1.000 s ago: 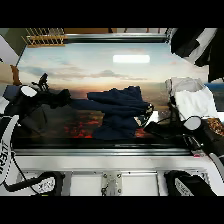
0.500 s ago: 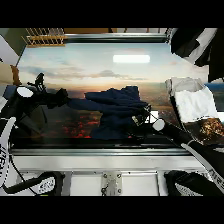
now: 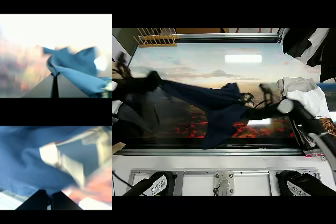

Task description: Fold the clothes and pants, and hang the long-sleeved shirts on hangers.

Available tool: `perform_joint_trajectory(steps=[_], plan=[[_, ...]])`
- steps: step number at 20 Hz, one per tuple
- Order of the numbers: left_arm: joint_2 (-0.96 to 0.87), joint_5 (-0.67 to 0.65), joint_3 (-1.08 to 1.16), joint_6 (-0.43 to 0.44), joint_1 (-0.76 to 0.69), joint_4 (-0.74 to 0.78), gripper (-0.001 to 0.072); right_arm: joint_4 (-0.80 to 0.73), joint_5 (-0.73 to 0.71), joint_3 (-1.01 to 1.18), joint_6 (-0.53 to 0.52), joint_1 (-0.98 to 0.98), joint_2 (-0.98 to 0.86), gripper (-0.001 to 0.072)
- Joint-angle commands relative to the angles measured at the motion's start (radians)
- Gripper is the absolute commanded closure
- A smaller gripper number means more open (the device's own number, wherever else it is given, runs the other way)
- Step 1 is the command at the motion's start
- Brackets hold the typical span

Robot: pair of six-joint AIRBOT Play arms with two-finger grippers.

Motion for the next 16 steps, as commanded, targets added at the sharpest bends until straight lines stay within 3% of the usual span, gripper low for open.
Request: perform_joint_trajectory(steps=[1, 7, 11, 16], plan=[[0.182, 0.011, 0.197, -0.001, 0.08, -0.001, 0.07, -0.248, 0.274, 0.266, -0.034, -0.164, 0.204, 0.0698], [0.455, 0.073, 0.404, 0.0, 0.139, 0.002, 0.07, -0.246, 0.238, 0.541, -0.04, -0.297, 0.46, 0.0698], [0.575, 0.074, 0.434, 0.0, 0.22, 0.003, 0.0701, -0.248, 0.145, 0.566, -0.02, -0.308, 0.555, 0.0698], [0.612, 0.021, 0.431, -0.002, 0.319, 0.0, 0.0701, -0.246, 0.182, 0.565, 0.056, -0.307, 0.561, 0.0698]])
